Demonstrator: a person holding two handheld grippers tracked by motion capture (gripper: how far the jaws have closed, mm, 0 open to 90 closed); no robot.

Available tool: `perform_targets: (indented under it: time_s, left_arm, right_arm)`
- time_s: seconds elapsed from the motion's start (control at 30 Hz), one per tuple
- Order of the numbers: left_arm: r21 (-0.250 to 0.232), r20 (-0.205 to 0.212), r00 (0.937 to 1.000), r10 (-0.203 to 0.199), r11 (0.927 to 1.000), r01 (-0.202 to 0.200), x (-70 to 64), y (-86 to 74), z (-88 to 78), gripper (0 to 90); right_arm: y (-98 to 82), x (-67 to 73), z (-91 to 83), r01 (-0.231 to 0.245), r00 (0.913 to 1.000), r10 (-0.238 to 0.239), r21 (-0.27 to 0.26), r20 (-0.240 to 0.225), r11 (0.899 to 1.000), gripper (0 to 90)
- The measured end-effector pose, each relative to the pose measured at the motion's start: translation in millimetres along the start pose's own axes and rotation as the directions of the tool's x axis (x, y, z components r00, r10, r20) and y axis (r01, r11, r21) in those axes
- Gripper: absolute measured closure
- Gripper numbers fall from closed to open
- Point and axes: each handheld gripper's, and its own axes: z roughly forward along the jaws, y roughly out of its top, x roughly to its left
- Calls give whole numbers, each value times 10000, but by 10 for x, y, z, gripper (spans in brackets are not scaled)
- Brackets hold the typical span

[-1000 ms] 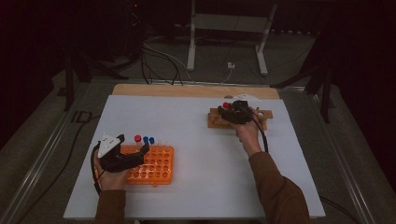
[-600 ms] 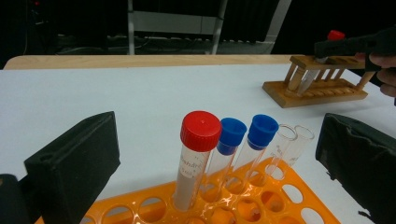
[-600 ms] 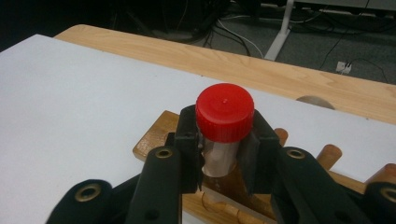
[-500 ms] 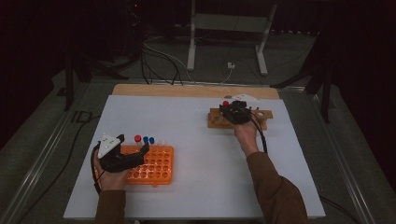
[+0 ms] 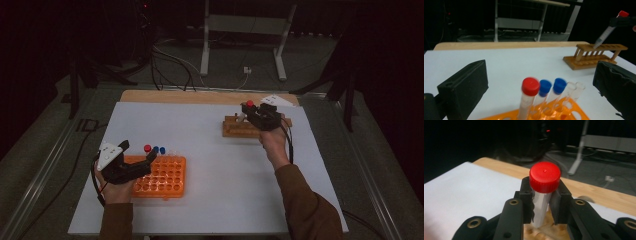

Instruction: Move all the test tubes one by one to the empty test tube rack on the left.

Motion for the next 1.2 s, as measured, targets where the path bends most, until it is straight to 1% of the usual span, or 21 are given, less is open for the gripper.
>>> perform_targets:
  time_s: [0.07, 0.13, 0.27, 0.33, 0.4, 0.47, 0.53, 0.6, 0.63, 0.67, 0.7, 0.73, 0.77, 0.8, 0.9, 0.97, 1.03, 1.07, 1.1, 1.13, 1.2]
  left_arm:
    - [-16, 178, 9997, 148, 9999, -148, -74, 29, 15, 8]
    - [82, 421, 9983, 415, 9991, -419, -169, 56, 43, 12]
    - [251, 1100, 9894, 943, 9949, -976, -398, 115, 143, 35]
    - [396, 1402, 9805, 1374, 9888, -1442, -535, 137, 208, 49]
    - [565, 1710, 9667, 1906, 9776, -2028, -693, 142, 286, 63]
    - [742, 2093, 9504, 2299, 9654, -2498, -845, 129, 372, 67]
    - [894, 2441, 9374, 2483, 9568, -2767, -971, 112, 463, 74]
    - [1054, 2739, 9274, 2546, 9506, -2921, -1066, 100, 543, 81]
    - [1090, 2823, 9241, 2576, 9484, -2976, -1106, 93, 574, 95]
    - [1108, 2871, 9211, 2630, 9460, -3046, -1140, 87, 602, 122]
    - [1157, 2893, 9201, 2641, 9445, -3074, -1172, 78, 628, 149]
    - [1229, 2918, 9175, 2703, 9407, -3162, -1196, 70, 652, 173]
    - [1235, 2989, 9148, 2717, 9395, -3195, -1220, 58, 668, 197]
    - [1259, 3109, 9095, 2760, 9365, -3272, -1234, 48, 679, 258]
    - [1354, 3528, 8960, 2695, 9329, -3339, -1261, 26, 702, 444]
    - [1463, 3674, 8915, 2651, 9301, -3369, -1274, 13, 720, 531]
    - [1563, 3801, 8858, 2662, 9254, -3452, -1277, 2, 736, 584]
    - [1605, 3836, 8854, 2626, 9251, -3440, -1282, -5, 742, 627]
    - [1643, 3886, 8817, 2675, 9215, -3520, -1279, -7, 744, 668]
    - [1633, 3976, 8783, 2655, 9215, -3525, -1278, -10, 743, 711]
    - [1633, 3986, 8755, 2732, 9182, -3609, -1284, -14, 735, 741]
  right_arm:
    - [6, 47, -77, 49, 9993, -49, 21, -358, 10000, 742]
    - [-4, 117, -148, 176, 9970, -169, 80, -756, 9998, 742]
    - [-43, 283, -280, 350, 9868, -325, 128, -1587, 9993, 742]
    - [-66, 365, -340, 368, 9787, -334, 131, -2027, 9992, 741]
    - [-90, 451, -383, 430, 9699, -360, 240, -2410, 9988, 741]
    - [-119, 537, -406, 544, 9587, -426, 342, -2811, 9979, 741]
    - [-147, 629, -423, 771, 9474, -589, 458, -3145, 9960, 741]
    - [-174, 724, -440, 996, 9353, -727, 606, -3462, 9932, 740]
    - [-188, 768, -448, 1105, 9291, -804, 635, -3610, 9918, 740]
    - [-202, 809, -456, 1158, 9236, -827, 668, -3744, 9910, 739]
    - [-215, 844, -463, 1217, 9177, -848, 713, -3880, 9900, 739]
    - [-230, 877, -464, 1260, 9120, -863, 736, -4010, 9893, 739]
    - [-246, 908, -466, 1275, 9058, -839, 784, -4154, 9887, 739]
    - [-263, 936, -467, 1305, 9002, -831, 828, -4274, 9880, 739]
    - [-303, 1006, -463, 1437, 8881, -866, 937, -4515, 9852, 739]
    - [-317, 1036, -457, 1470, 8803, -861, 956, -4665, 9845, 739]
    - [-321, 1060, -456, 1436, 8741, -800, 975, -4790, 9848, 739]
    - [-322, 1072, -457, 1465, 8724, -827, 963, -4817, 9845, 739]
    - [-322, 1083, -459, 1474, 8698, -822, 973, -4865, 9843, 739]
    - [-323, 1090, -461, 1502, 8683, -854, 950, -4887, 9841, 739]
    - [-323, 1097, -463, 1543, 8669, -896, 932, -4903, 9836, 736]
